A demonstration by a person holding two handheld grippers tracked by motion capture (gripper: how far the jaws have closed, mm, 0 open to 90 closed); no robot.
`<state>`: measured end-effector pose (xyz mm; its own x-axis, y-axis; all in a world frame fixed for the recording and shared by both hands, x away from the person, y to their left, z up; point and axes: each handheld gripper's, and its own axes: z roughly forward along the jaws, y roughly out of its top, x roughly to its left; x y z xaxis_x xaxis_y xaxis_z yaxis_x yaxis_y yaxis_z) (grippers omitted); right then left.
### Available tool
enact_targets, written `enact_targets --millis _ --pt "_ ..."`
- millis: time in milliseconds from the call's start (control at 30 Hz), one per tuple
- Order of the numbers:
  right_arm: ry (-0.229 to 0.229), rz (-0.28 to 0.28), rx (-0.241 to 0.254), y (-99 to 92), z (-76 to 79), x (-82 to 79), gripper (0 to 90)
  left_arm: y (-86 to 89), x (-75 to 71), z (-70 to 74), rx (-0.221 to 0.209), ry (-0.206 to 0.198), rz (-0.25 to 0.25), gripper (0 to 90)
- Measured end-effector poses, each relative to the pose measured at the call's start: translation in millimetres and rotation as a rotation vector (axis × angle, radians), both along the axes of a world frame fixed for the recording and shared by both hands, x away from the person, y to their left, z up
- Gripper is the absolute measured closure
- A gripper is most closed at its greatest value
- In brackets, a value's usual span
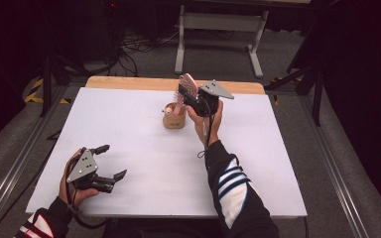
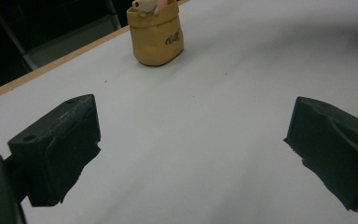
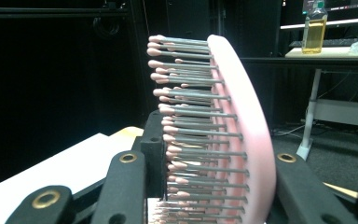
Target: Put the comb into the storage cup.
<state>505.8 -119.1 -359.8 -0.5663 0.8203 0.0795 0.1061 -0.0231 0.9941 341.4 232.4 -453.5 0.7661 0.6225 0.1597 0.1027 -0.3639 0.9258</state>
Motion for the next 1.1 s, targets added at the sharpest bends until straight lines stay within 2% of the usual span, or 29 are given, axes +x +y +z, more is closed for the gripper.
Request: enact_targets --millis 333,667,1100 --pt "0.019 -0.001 -0.014 1.5 -8.0 3.8 63.7 0.5 0.2 -0.3 -0.004 0.006 -0.003 4.0" --pt "0.03 -0.005 0.009 -0.9 -9.9 5.3 63.4 0.3 0.0 0.0 -0.003 0.002 -0.003 4.1" --pt "0.044 -0.028 0.011 -12.8 -15.8 9.3 61.3 0.1 -0.2 0.1 0.0 -0.001 0.0 4.3"
